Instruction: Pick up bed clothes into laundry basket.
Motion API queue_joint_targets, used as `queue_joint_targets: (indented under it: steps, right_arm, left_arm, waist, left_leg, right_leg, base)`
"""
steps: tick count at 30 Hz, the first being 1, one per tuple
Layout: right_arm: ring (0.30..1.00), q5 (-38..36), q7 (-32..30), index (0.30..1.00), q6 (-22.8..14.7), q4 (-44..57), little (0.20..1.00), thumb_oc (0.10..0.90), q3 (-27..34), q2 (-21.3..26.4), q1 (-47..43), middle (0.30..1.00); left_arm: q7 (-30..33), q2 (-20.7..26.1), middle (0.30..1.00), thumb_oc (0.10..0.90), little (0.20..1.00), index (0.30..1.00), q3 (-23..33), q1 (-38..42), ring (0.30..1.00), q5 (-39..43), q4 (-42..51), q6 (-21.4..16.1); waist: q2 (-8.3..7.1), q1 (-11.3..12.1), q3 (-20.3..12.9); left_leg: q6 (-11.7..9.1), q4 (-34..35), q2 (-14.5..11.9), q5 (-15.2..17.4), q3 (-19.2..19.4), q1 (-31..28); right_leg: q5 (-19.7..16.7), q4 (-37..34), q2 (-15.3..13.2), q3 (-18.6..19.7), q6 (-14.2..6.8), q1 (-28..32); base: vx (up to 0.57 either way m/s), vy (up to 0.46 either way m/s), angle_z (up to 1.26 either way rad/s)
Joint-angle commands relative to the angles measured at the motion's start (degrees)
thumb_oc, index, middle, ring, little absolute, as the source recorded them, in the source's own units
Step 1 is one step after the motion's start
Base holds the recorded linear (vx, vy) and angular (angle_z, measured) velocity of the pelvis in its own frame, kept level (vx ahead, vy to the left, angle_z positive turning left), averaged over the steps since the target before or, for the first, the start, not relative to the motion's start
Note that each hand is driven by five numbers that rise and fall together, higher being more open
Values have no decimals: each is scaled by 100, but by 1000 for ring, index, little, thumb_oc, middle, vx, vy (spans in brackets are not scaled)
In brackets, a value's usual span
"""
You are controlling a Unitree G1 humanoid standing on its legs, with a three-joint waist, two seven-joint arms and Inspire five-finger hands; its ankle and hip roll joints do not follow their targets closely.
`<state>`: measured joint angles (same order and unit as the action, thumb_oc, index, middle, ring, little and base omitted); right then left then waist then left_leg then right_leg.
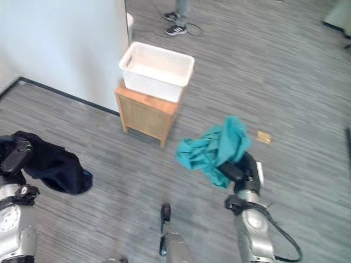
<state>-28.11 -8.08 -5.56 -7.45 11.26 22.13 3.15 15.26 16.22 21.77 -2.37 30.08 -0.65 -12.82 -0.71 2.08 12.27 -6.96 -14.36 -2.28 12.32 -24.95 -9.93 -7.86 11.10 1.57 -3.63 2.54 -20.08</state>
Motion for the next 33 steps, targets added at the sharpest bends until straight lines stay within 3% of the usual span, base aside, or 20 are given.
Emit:
queue_joint_targets:
  steps: [1,2,3,6,8,9,11,12,15,18,20,21,22,24,27,29,30,33]
  right_arm:
    - [300,-208,-87,300,-954,911,300,400,443,438,-158,300]
    - [300,-220,-153,300,-959,871,300,400,448,536,-240,300]
    - [300,-220,-217,300,-948,835,300,400,440,607,-291,300]
    - [300,-251,-208,300,-910,988,300,400,416,799,-470,300]
    - [300,-207,-162,300,-889,1081,300,400,327,963,-541,300]
    - [300,-142,-126,300,-868,1109,300,400,266,1057,-617,300]
    - [300,-73,-78,300,-822,1060,300,400,145,1298,-797,300]
    - [300,-80,-75,300,-833,1031,300,400,130,1322,-823,300]
    - [300,-170,101,300,-745,843,300,400,-137,1551,-1212,300]
    - [300,-32,130,300,-664,388,300,400,-328,1867,-1589,300]
    - [300,56,173,300,-572,123,300,400,-516,2070,-1807,300]
    - [300,54,174,300,-578,97,300,400,-535,2083,-1840,300]
    - [300,229,171,300,-425,-183,300,400,-729,2398,-2062,300]
    - [300,503,76,300,-333,-578,300,400,-919,2868,-2355,300]
    - [300,913,-20,300,-174,-1343,300,400,-1437,3487,-3157,300]
    - [300,1051,-77,300,-103,-1754,300,400,-1797,3801,-3603,300]
    - [300,1257,-102,300,-74,-1863,300,400,-1928,4057,-3729,300]
    - [300,1409,-150,300,-50,-2301,300,400,-2220,4039,-4156,300]
  left_arm:
    - [-178,1009,300,400,300,300,166,228,300,-145,1211,-768]
    - [-211,1067,300,400,300,300,88,289,300,-111,1197,-742]
    - [-197,1083,300,400,300,300,45,343,300,-85,1175,-736]
    - [-181,1039,300,400,300,300,1,420,300,137,1165,-793]
    - [-170,999,300,400,300,300,-11,385,300,217,1139,-829]
    - [-168,1029,300,400,300,300,-25,356,300,197,1142,-829]
    - [-147,1056,300,400,300,300,-81,332,300,145,1142,-838]
    - [-140,1040,300,400,300,300,-78,335,300,137,1142,-842]
    - [-161,1196,300,400,300,300,-239,421,300,98,1206,-838]
    - [-185,1276,300,400,300,300,-258,429,300,95,1183,-823]
    - [-210,1324,300,400,300,300,-346,429,300,124,1121,-762]
    - [-210,1316,300,400,300,300,-339,435,300,126,1116,-764]
    - [-300,1459,300,400,300,300,-514,482,300,186,1060,-701]
    - [-370,1677,300,400,300,300,-742,562,300,169,1066,-676]
    - [-551,1700,300,400,300,300,-1107,713,300,343,1039,-724]
    - [-610,1629,300,400,300,300,-1268,798,300,546,1001,-766]
    - [-625,1596,300,400,300,300,-1418,838,300,588,997,-763]
    - [-689,1502,300,400,300,300,-1356,637,300,582,1054,-761]
  waist:
    - [-400,-192,-746]
    - [-495,-170,-656]
    - [-556,-100,-576]
    - [-606,148,-502]
    - [-520,269,-577]
    - [-419,358,-613]
    - [-263,471,-756]
    - [-243,465,-730]
    - [-273,496,-890]
    - [-342,595,-928]
    - [-327,670,-863]
    - [-326,671,-851]
    - [-257,616,-709]
    - [-194,564,-628]
    - [-239,586,-677]
    - [-295,469,-662]
    - [-408,454,-714]
    - [-478,581,-786]
  left_leg:
    - [99,-532,-968,-2089,528,619]
    - [276,-790,-840,-2097,610,944]
    - [323,-900,-645,-2014,599,1207]
    - [244,-416,-99,-1440,934,1799]
    - [287,293,376,-1157,1174,1796]
    - [380,695,670,-1240,1204,1842]
    - [536,1460,882,-1575,1287,1697]
    - [538,1576,871,-1695,1286,1645]
    - [611,1474,874,-1472,1403,1421]
    - [710,1453,840,-1273,1346,1238]
    - [827,1444,819,-1199,1253,1076]
    - [835,1446,833,-1205,1262,1081]
    - [900,1498,802,-1236,1134,899]
    - [889,1526,743,-1273,948,820]
    - [788,1689,655,-1229,706,641]
    - [711,1750,675,-1178,557,554]
    - [647,1707,731,-1116,374,586]
    - [602,1745,687,-1054,404,591]
  right_leg:
    - [571,-664,-789,200,-1017,747]
    - [661,-669,-722,218,-910,933]
    - [718,-709,-700,270,-846,1096]
    - [892,-960,-709,232,-801,1550]
    - [948,-1100,-549,146,-769,1718]
    - [961,-1141,-354,149,-755,1794]
    - [1051,-1238,-137,144,-716,2024]
    - [1008,-1243,-138,138,-716,2025]
    - [1307,-1112,-218,0,-700,2204]
    - [1445,-403,-404,-35,-801,2152]
    - [1156,640,-539,-49,-958,1850]
    - [1187,737,-556,-32,-972,1796]
    - [719,1685,-577,100,-1038,1317]
    - [759,2077,-453,315,-993,962]
    - [960,1393,-551,418,-921,756]
    - [889,96,-519,546,-991,874]
    - [835,-552,-510,801,-1116,1140]
    - [721,-979,-672,570,-1138,1478]
  base:
    - [382,-470,39]
    - [357,-448,65]
    - [317,-355,65]
    - [373,-290,-6]
    - [376,-233,-19]
    - [383,-173,-14]
    - [328,-111,-16]
    - [278,-38,-12]
    - [266,8,-11]
    - [268,47,9]
    - [181,90,12]
    - [164,105,18]
    - [115,79,17]
    - [151,25,42]
    - [205,-86,60]
    - [261,-158,35]
    - [194,-134,48]
    - [119,-130,75]
